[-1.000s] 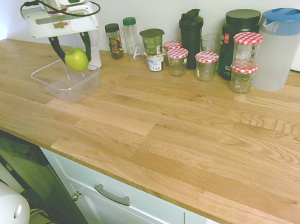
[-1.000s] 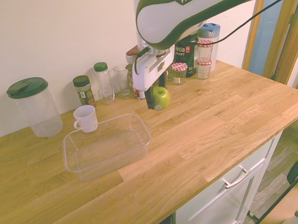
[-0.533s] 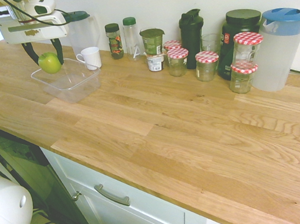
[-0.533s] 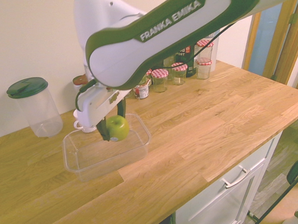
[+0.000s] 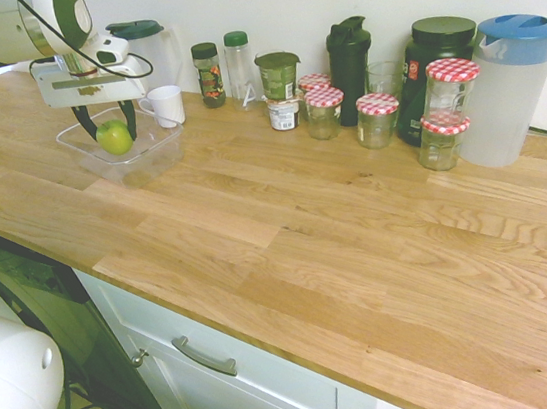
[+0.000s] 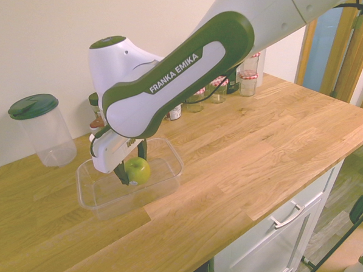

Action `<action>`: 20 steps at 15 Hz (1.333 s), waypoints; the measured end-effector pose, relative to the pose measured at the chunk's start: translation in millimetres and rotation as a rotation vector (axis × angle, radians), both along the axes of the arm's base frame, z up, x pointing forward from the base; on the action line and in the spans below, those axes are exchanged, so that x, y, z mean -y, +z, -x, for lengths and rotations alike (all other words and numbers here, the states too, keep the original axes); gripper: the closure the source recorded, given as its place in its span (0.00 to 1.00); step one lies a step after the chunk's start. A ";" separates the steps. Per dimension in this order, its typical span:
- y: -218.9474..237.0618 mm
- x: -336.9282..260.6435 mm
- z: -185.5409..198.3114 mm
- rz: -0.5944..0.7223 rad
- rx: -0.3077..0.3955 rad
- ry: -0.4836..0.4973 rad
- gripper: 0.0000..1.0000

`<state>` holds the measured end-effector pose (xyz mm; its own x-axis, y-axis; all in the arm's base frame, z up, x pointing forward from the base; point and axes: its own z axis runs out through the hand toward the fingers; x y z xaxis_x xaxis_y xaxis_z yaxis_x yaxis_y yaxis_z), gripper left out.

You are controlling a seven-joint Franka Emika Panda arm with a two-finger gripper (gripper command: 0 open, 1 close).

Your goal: Put the apple into the container

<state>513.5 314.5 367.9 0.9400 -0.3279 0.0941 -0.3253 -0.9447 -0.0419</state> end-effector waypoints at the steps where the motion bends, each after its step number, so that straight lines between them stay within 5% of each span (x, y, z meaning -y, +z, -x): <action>1: -6.1 -0.7 -2.7 0.001 -0.008 -0.011 0.00; 10: -8.7 -3.2 -18.4 0.007 -0.017 -0.047 0.00; 14: 51.3 1.0 -16.0 0.013 -0.009 -0.071 0.00; 16: 97.3 40.0 -17.9 0.038 -0.003 -0.156 0.00; 20: 132.4 222.5 -38.5 0.057 -0.026 -0.392 0.00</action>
